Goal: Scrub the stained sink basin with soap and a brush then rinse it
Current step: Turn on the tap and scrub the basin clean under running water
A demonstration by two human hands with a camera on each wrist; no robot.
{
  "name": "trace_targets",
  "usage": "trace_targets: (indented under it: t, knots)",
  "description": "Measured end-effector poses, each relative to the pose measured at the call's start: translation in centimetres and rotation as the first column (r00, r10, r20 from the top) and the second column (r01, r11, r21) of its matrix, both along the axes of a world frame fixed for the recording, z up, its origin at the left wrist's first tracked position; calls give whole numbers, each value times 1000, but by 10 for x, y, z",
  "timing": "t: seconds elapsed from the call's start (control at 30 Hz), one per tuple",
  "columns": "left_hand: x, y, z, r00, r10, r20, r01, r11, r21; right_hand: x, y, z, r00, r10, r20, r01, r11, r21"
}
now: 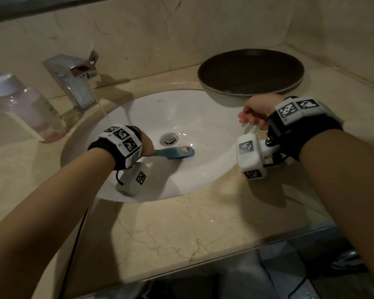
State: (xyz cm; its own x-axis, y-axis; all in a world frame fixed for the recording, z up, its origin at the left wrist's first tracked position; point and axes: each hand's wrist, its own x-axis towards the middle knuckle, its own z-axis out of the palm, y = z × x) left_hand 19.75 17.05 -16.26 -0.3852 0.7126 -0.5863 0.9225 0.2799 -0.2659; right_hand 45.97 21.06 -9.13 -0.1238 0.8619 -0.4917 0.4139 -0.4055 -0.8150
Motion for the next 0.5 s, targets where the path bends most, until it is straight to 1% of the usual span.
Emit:
trace_targets:
  t: [0.03,0.07,0.1,0.13,0.17,0.2,0.23,0.27,0.3,0.33,0.37,0.4,0.47,0.5]
  knots:
    - [-22,9,-18,995,-56,-79,54,998,-24,0,0,0,1000,-2,-7,2,1000,5]
    - [-68,39,-54,979,-128,-155,114,989,-95,0,0,0,1000,-5,-18,5,1000,12]
    - [-121,71,-101,968,-106,-228,72,986,-152,0,-1,0,1000,-7,-28,7,1000,16]
    - [-161,98,-134,965,-102,-243,70,988,-137,0,-1,0,999,-6,-31,6,1000,19]
    - [-173,108,-140,964,-114,-241,100,993,-69,1,-1,0,1000,-2,-26,3,1000,16]
    - [-161,103,-126,976,-79,-205,71,996,-46,1,0,0,1000,-1,-15,2,1000,13]
    - [-121,74,-88,986,-74,-150,76,997,9,2,0,-1,1000,-3,-6,4,1000,10]
    - [-65,31,-31,995,-52,-84,59,996,72,2,1,-1,1000,-8,0,8,1000,10]
    - [-39,10,-7,997,-65,-44,67,995,67,3,0,-1,1000,-9,1,9,1000,11]
    - [-26,4,7,999,-43,23,41,996,79,2,0,-2,1000,-7,-3,7,1000,15]
    - [-15,3,20,998,-35,54,32,998,48,2,0,-1,1000,-4,-11,5,1000,19]
    - [-9,1,25,997,-26,74,24,1000,16,2,0,-1,1000,-2,-18,2,1000,23]
    - [-1,-5,24,991,-26,134,33,998,-47,1,0,-1,1000,5,-21,-5,1000,20]
    - [-6,-4,18,988,-65,143,76,994,-73,1,0,-1,1000,8,-18,-8,1000,17]
